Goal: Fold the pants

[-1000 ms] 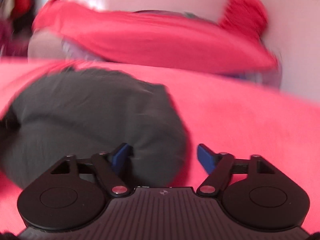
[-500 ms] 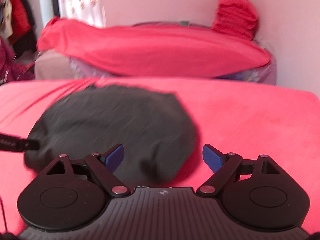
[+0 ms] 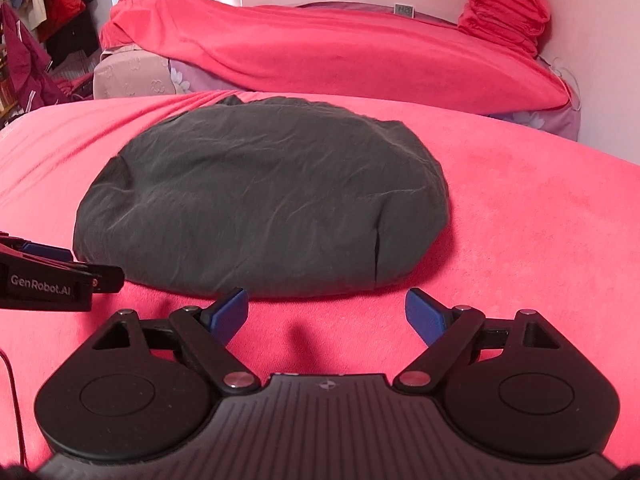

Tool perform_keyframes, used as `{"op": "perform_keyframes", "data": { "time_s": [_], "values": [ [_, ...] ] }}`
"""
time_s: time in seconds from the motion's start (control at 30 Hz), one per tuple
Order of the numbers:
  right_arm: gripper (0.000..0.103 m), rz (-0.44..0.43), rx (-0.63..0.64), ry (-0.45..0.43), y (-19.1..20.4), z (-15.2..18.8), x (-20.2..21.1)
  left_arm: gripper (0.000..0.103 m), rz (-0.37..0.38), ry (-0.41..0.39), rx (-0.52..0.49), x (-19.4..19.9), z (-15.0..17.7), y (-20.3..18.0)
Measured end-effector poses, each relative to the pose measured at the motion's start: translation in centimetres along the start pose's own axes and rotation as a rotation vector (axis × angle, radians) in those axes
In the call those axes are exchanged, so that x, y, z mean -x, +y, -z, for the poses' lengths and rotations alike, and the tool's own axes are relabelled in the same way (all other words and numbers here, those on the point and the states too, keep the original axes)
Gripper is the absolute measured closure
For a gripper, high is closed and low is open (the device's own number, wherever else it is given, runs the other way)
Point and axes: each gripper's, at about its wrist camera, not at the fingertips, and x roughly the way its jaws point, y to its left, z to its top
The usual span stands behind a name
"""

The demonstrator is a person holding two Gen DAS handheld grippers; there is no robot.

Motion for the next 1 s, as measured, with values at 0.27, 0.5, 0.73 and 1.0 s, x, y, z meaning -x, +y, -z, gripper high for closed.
{"op": "perform_keyframes", "data": {
  "time_s": [0.27, 0.5, 0.73, 1.0],
  "values": [
    [0.014, 0.010, 0.024, 0.031, 0.7, 0.3, -0.7, 0.000, -0.001, 0.021, -0.015, -0.6, 0.8, -0.4],
    [0.014, 0.018, 0.033, 0.048, 0.8, 0.6, -1.1, 0.000, -0.001, 0.065, -0.006, -1.3, 2.3, -0.4],
    [0.014, 0.022, 0.023, 0.067, 0.7, 1.2, -1.0, 0.000, -0.011, 0.080, -0.021, -1.5, 3.5, -0.9],
    [0.014, 0.025, 0.017, 0.062, 0.2, 1.2, -0.4, 0.000, -0.019, 0.085, -0.021, -1.4, 3.0, -1.3]
  ]
}}
